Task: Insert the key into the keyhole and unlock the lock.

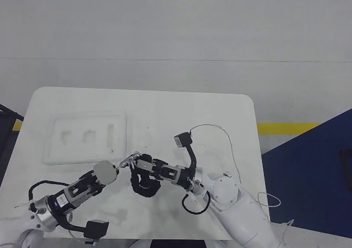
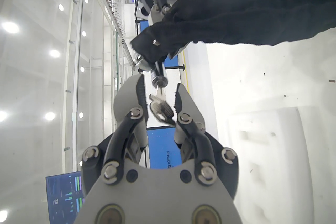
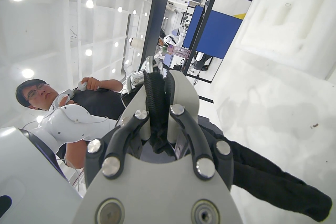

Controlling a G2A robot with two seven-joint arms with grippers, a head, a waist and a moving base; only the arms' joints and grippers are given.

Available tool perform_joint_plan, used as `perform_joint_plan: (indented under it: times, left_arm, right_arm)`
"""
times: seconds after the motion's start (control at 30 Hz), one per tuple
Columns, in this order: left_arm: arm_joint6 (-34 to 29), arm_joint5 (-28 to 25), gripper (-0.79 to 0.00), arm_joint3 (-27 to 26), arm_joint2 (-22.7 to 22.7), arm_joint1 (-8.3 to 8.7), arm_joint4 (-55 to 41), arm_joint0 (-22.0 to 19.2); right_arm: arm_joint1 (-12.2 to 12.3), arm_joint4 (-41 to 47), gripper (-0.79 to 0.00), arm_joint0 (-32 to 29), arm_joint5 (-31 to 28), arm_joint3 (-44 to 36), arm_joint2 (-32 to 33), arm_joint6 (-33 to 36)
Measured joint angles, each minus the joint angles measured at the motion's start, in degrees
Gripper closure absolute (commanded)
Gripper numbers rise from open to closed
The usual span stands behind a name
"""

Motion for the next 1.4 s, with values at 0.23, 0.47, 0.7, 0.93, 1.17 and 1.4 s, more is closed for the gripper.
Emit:
perform_joint_plan:
  times: [0.23,0.47,0.7,0.93,1.17,1.4]
  left_arm:
    - [0.8,-0.9,-0.785,2.8,-3.3,-0.51,-11.5,-0.7]
    - [0.9,-0.9,-0.785,2.8,-3.2,-0.51,-11.2,-0.8]
    - [0.4,-4.4,-0.785,2.7,-3.4,-0.46,-12.9,-1.4]
    - [0.9,-31.3,-0.785,4.8,-5.5,0.15,-33.1,-4.5]
    - [-1.4,-57.2,-0.785,12.4,-0.1,0.80,-55.2,-12.5]
    - [-1.7,-56.2,-0.785,12.3,0.1,0.78,-54.1,-11.6]
  right_arm:
    - [0.2,-3.6,0.000,-1.3,0.3,-1.7,0.2,-3.5]
    - [0.2,-3.6,0.000,-1.3,0.4,-1.7,0.2,-3.6]
    - [0.7,-11.1,0.000,-2.8,1.0,-4.2,1.0,-7.9]
    - [0.9,-24.1,0.000,-5.1,0.2,-7.1,0.6,-15.8]
    - [0.9,-29.5,0.000,-6.2,0.4,-8.3,-1.0,-19.1]
    - [0.9,-29.5,0.000,-6.3,0.6,-8.4,-1.0,-19.3]
